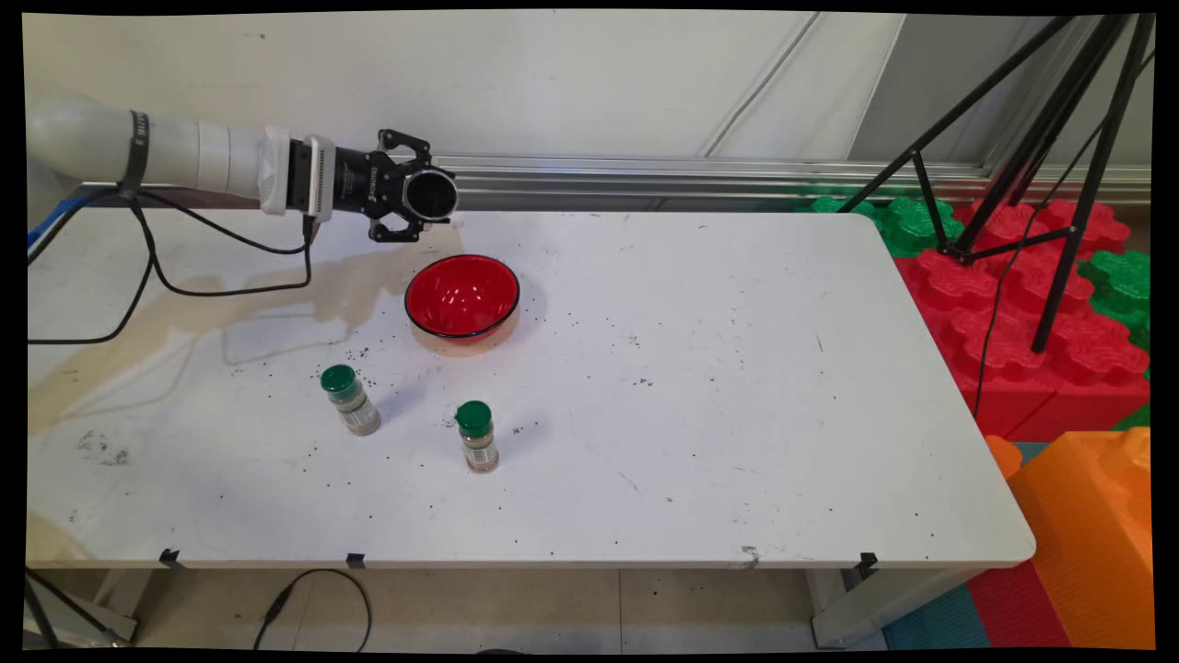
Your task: Pour the black seasoning powder in the red bowl
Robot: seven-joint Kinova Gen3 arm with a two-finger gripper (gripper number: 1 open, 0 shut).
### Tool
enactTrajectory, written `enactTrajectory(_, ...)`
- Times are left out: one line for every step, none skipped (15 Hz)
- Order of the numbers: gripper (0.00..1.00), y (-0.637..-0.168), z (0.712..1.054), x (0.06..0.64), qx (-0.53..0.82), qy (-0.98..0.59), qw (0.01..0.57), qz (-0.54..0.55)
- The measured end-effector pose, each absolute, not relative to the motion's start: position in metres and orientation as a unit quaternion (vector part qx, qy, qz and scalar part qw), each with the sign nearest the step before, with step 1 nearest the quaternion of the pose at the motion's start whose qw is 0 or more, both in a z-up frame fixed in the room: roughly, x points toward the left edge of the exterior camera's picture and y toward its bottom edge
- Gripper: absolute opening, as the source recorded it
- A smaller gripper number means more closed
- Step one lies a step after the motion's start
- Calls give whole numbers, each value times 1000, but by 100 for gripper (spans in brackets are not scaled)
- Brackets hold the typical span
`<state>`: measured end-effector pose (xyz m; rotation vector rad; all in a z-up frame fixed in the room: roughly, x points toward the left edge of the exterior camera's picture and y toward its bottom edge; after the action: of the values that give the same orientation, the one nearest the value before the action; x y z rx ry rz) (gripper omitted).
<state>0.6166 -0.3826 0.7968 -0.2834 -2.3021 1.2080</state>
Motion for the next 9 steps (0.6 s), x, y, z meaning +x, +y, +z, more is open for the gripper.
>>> enactTrajectory(0,-382,796,616,-116,-849,254,449)
enactTrajectory(0,-382,795,615,-127,-848,248,452)
enactTrajectory(0,-381,795,614,-139,-846,242,455)
enactTrajectory(0,-381,794,613,-151,-844,235,458)
enactTrajectory(0,-380,793,613,-161,-842,230,460)
enactTrajectory(0,-380,793,612,-172,-840,223,463)
enactTrajectory(0,-380,792,612,-183,-838,217,466)
enactTrajectory(0,-380,792,611,-192,-836,211,469)
enactTrajectory(0,-380,792,611,-198,-835,207,470)
